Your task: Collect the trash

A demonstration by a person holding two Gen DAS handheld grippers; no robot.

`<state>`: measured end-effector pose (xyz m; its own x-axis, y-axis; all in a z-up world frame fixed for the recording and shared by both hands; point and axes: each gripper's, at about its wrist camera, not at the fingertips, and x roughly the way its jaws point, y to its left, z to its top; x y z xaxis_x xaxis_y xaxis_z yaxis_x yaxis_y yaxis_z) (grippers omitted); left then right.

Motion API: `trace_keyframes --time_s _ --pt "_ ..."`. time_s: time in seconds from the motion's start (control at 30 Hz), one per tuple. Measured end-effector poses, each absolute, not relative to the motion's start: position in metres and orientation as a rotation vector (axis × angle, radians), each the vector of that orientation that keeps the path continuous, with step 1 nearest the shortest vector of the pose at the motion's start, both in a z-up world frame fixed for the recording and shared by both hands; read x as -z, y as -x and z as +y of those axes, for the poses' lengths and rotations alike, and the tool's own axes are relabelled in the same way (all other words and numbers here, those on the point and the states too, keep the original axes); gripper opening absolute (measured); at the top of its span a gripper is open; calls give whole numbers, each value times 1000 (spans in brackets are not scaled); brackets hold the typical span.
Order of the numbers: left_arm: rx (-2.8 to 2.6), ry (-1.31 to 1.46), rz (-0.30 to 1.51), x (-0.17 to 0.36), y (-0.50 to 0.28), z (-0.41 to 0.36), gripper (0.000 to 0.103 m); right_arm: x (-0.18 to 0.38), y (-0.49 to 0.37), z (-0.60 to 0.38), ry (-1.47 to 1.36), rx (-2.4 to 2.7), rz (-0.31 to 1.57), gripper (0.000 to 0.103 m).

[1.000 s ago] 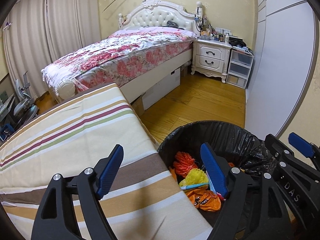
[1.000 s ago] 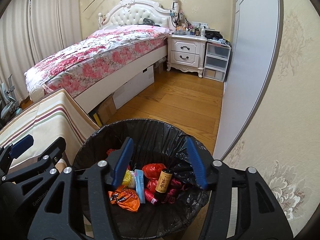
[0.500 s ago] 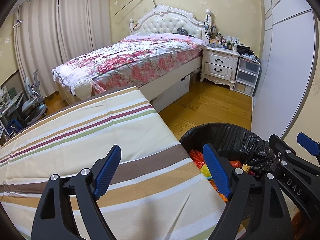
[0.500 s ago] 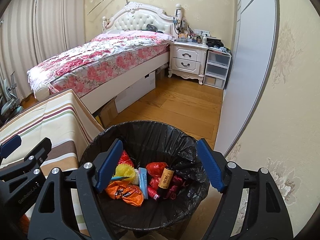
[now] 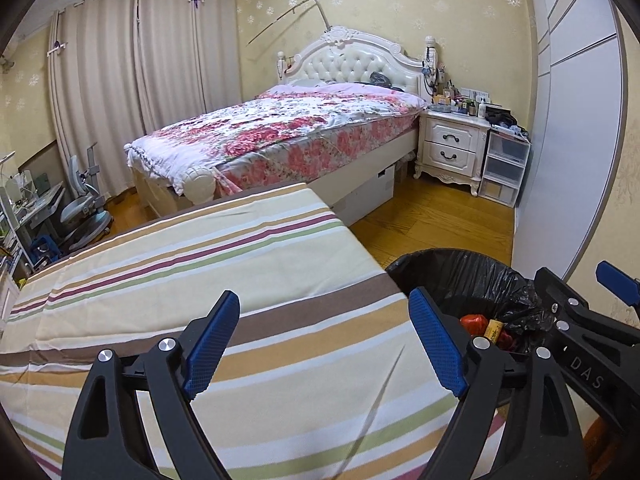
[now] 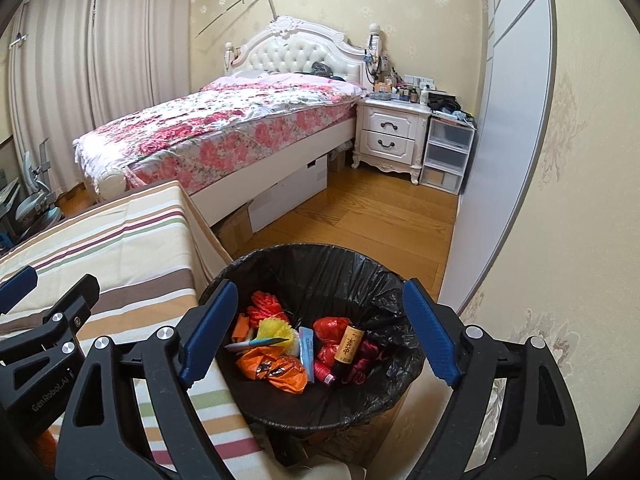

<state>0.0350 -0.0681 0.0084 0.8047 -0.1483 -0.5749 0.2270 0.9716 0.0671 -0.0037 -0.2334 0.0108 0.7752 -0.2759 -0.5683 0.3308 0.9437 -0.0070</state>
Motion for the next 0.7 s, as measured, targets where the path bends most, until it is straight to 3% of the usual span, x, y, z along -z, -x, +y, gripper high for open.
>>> trace_keyframes --time_s 0.7 --pt "130 -102 585 -20 21 -26 84 -32 63 -195 -44 236 544 83"
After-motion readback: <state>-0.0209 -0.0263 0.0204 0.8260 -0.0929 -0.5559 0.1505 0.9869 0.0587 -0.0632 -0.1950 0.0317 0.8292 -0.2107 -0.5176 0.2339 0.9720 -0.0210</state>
